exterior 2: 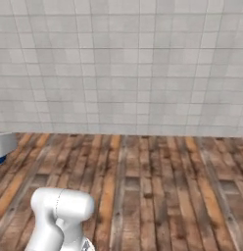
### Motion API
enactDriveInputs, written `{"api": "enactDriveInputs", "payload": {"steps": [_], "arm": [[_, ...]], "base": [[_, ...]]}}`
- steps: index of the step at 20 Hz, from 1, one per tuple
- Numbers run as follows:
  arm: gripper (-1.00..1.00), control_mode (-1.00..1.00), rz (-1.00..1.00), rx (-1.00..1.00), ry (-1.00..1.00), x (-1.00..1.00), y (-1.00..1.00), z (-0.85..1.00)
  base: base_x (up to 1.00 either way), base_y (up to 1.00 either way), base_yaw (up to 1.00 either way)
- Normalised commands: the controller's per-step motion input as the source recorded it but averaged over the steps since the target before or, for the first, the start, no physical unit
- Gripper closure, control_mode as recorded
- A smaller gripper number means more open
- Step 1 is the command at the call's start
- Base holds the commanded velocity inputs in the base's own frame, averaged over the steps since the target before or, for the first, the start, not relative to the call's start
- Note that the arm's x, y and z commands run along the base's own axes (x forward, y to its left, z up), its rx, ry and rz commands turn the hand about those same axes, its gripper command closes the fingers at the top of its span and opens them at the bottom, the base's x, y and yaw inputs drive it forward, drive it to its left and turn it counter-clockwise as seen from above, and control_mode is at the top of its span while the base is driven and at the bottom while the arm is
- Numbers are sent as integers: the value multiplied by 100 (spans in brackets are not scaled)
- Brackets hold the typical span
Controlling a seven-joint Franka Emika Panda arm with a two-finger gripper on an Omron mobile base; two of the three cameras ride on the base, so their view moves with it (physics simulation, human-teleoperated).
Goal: Open the fridge, grab two sodas, and place both sodas inside the bowl with ice on the dining counter.
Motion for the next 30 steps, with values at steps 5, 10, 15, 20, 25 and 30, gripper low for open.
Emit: {"api": "enactDriveInputs", "payload": {"steps": [5, 10, 15, 20, 25, 30], "arm": [[100, 100, 0, 0, 0, 0, 0, 0], [100, 100, 0, 0, 0, 0, 0, 0], [100, 100, 0, 0, 0, 0, 0, 0], [100, 100, 0, 0, 0, 0, 0, 0], [100, 100, 0, 0, 0, 0, 0, 0], [100, 100, 0, 0, 0, 0, 0, 0]], "base": [[100, -20, 34], [100, -5, 38], [100, -1, 40], [81, 0, 47], [42, 7, 54], [32, 13, 55]]}}
